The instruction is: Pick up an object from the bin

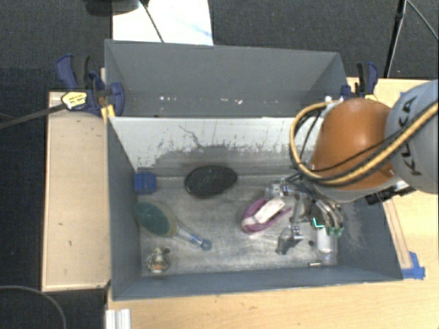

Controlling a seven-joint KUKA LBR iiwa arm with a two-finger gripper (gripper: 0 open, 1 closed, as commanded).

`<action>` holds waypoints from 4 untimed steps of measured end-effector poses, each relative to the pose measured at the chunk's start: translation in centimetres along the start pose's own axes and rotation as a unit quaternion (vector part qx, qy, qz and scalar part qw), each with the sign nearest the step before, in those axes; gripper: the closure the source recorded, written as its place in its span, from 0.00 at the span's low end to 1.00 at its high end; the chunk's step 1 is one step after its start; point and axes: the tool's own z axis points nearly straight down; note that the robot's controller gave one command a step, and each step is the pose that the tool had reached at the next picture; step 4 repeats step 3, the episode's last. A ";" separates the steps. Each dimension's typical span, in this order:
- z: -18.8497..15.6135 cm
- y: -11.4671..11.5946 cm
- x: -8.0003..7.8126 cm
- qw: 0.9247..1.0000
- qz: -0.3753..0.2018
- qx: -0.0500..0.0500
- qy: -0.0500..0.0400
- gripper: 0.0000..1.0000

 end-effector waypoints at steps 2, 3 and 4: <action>9.3 -1.5 -6.2 0.999 0.051 0.000 -0.005 1.00; -2.6 -0.9 -6.2 0.997 0.072 -0.001 -0.008 1.00; -2.6 -0.9 -6.2 0.997 0.072 -0.001 -0.008 1.00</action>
Offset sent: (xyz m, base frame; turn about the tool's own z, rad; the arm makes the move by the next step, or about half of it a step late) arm 0.0606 -0.0143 -0.0934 0.1047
